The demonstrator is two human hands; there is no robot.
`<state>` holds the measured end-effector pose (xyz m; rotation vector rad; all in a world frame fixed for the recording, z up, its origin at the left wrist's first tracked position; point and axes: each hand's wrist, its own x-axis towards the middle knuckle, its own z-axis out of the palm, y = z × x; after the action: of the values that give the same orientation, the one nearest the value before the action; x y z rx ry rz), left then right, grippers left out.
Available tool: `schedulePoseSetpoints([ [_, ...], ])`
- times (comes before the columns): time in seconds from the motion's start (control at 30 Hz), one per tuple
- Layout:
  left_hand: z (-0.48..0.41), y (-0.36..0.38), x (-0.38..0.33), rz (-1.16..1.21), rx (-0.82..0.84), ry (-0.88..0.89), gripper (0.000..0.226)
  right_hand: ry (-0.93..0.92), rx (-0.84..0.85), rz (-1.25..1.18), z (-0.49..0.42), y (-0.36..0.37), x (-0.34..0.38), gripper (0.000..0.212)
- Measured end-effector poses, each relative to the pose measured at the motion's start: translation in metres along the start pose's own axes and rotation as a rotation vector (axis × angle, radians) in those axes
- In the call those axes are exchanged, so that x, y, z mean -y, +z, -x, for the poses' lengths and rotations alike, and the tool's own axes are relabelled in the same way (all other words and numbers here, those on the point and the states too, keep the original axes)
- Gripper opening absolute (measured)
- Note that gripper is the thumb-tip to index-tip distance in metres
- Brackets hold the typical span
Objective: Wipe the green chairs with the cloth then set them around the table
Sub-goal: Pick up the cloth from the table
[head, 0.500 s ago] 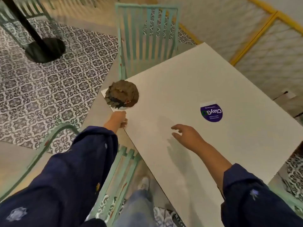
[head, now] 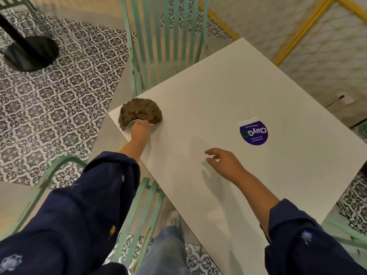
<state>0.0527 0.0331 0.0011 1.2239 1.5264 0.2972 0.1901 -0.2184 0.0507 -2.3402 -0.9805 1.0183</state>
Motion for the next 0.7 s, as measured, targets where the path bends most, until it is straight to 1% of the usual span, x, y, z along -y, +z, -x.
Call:
schedulePoseSetpoints([
  [0.03, 0.018, 0.003, -0.006, 0.019, 0.02, 0.059, 0.016, 0.011, -0.002, -0.048, 0.002, 0.0, 0.0, 0.031],
  [0.1, 0.048, 0.011, -0.012, 0.073, 0.092, 0.129, 0.028, 0.057, -0.017, -0.171, 0.01, 0.001, -0.001, 0.03],
  [0.17, 0.086, 0.019, -0.014, 0.099, 0.185, 0.164, 0.031, 0.135, -0.044, -0.387, 0.024, -0.001, -0.005, 0.028],
  [0.23, 0.125, 0.031, -0.011, 0.219, 0.317, 0.13, 0.024, 0.248, -0.06, -0.608, 0.041, -0.002, -0.013, 0.029],
  [0.3, 0.168, 0.049, -0.005, 0.326, 0.496, 0.057, 0.017, 0.375, -0.067, -0.836, 0.064, 0.0, -0.028, 0.03],
  [0.4, 0.23, 0.073, 0.003, 0.332, 0.691, -0.016, 0.022, 0.466, -0.107, -1.227, 0.103, 0.005, -0.055, 0.029],
  [0.47, 0.269, 0.088, 0.009, 0.307, 0.798, -0.018, 0.024, 0.461, -0.197, -1.503, 0.135, 0.006, -0.078, 0.029],
  [0.57, 0.328, 0.109, 0.021, 0.204, 0.989, 0.041, 0.029, 0.38, -0.405, -1.868, 0.196, 0.005, -0.12, 0.024],
  [0.6, 0.345, 0.115, 0.026, 0.168, 1.043, 0.063, 0.031, 0.342, -0.483, -1.952, 0.217, 0.006, -0.132, 0.021],
  [0.67, 0.384, 0.127, 0.04, 0.057, 1.127, 0.097, 0.034, 0.282, -0.63, -2.02, 0.263, 0.011, -0.155, 0.024],
  [0.7, 0.397, 0.132, 0.049, -0.015, 1.152, 0.111, 0.033, 0.263, -0.661, -2.05, 0.282, 0.013, -0.163, 0.025],
])
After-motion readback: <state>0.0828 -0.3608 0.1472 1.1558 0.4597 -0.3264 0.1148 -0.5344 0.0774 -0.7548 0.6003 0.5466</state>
